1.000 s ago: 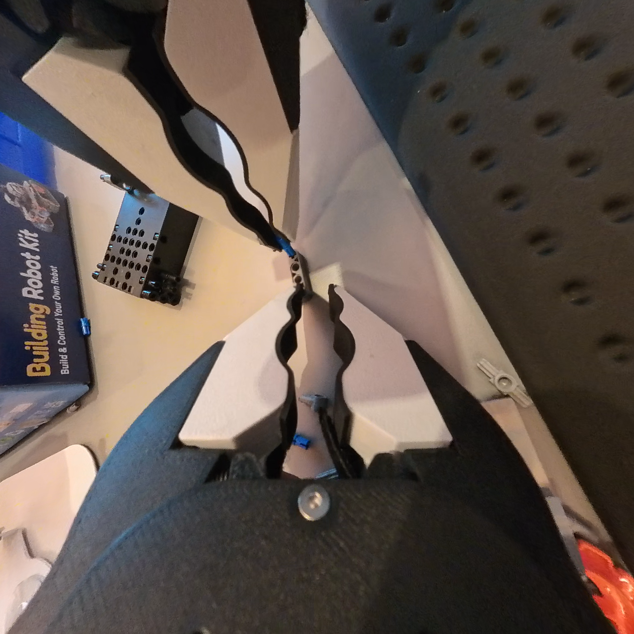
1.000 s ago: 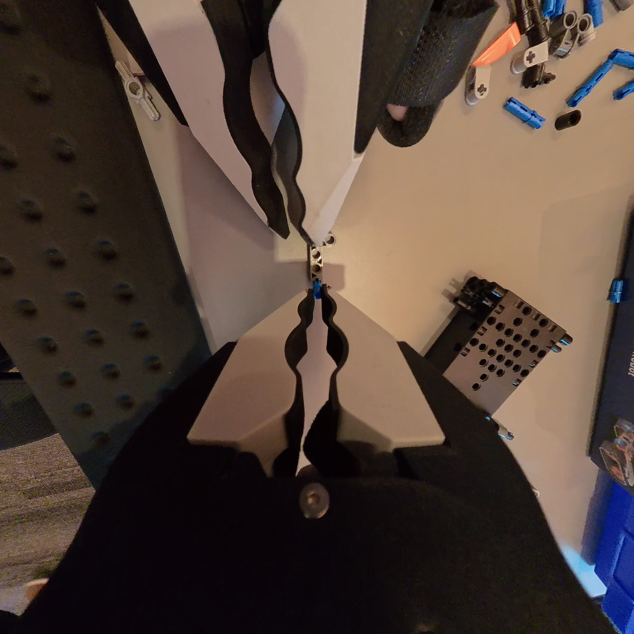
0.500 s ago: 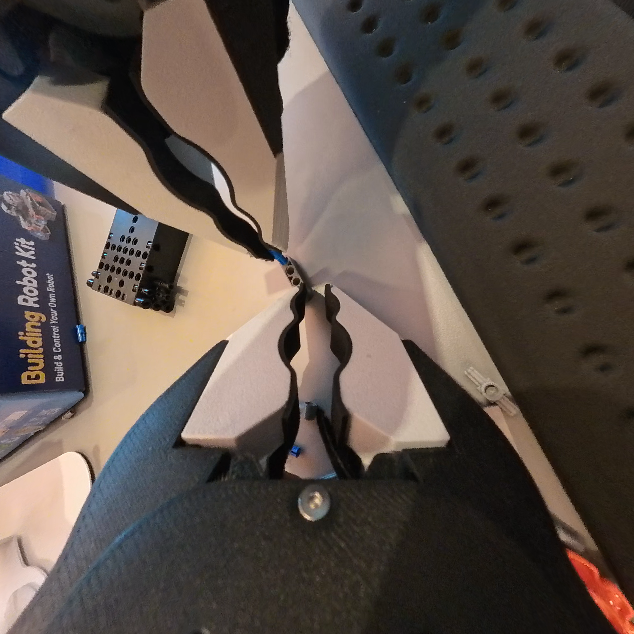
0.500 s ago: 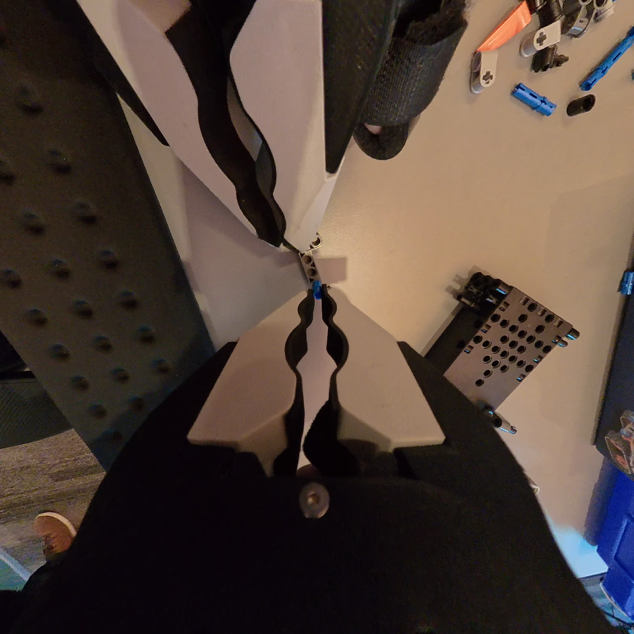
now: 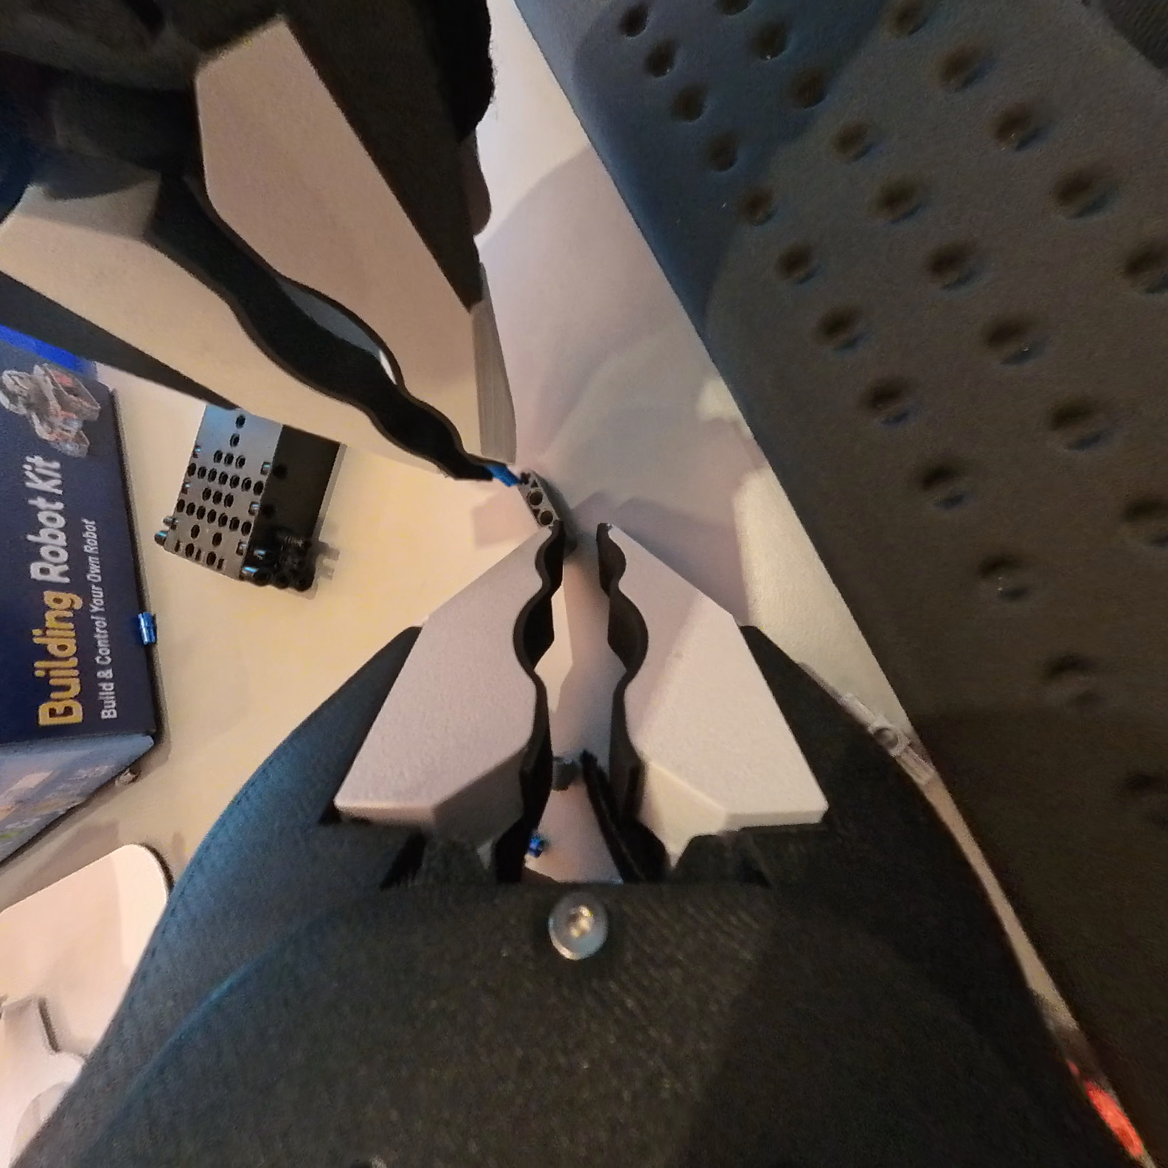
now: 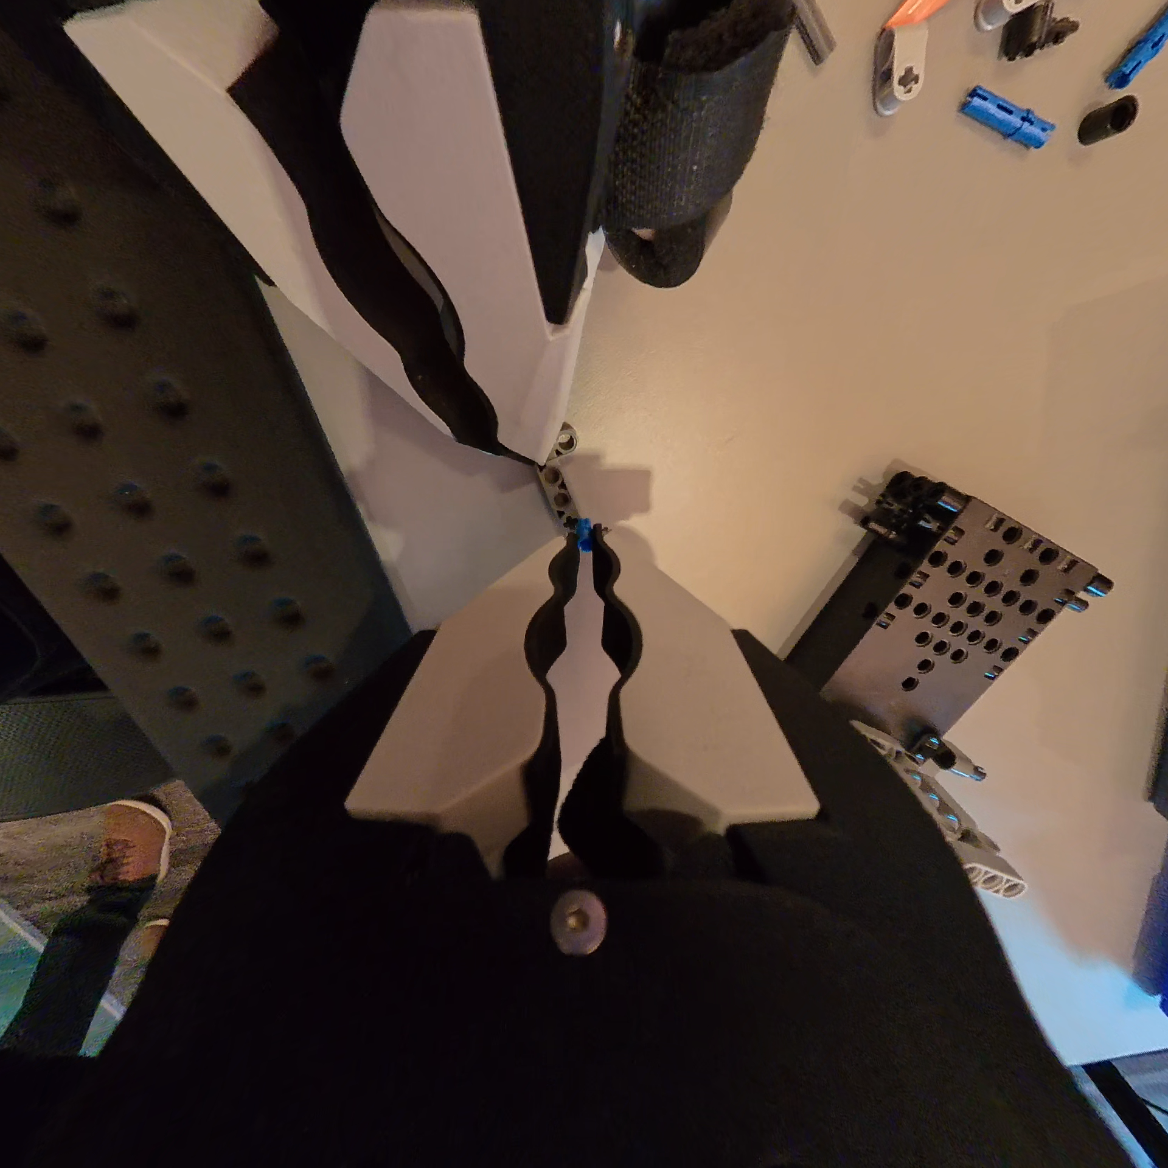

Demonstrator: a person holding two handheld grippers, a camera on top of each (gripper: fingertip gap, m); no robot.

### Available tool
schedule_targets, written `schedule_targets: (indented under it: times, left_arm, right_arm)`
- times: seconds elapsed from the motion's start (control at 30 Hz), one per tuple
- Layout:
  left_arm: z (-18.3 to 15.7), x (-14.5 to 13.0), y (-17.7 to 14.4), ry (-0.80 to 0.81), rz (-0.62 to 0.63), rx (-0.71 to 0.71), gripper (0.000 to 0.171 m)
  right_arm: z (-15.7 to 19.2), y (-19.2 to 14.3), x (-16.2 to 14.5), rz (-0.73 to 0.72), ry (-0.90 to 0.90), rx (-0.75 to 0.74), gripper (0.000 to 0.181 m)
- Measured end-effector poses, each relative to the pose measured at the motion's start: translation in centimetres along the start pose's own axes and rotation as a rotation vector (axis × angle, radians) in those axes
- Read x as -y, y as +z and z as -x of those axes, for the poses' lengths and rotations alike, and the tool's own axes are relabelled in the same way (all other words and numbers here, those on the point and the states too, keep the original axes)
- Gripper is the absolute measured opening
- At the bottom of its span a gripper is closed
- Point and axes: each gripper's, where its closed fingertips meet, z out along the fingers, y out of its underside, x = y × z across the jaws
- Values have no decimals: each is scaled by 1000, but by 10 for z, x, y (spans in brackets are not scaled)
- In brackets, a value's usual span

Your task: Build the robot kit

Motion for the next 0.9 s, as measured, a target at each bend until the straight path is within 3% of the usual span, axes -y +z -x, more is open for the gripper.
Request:
schedule_targets:
  times: [0.9]
  left_arm:
    - [-5,8,4,-24,31,15,9]
  right_arm:
    - [3,1,-1,25,63,-9,2]
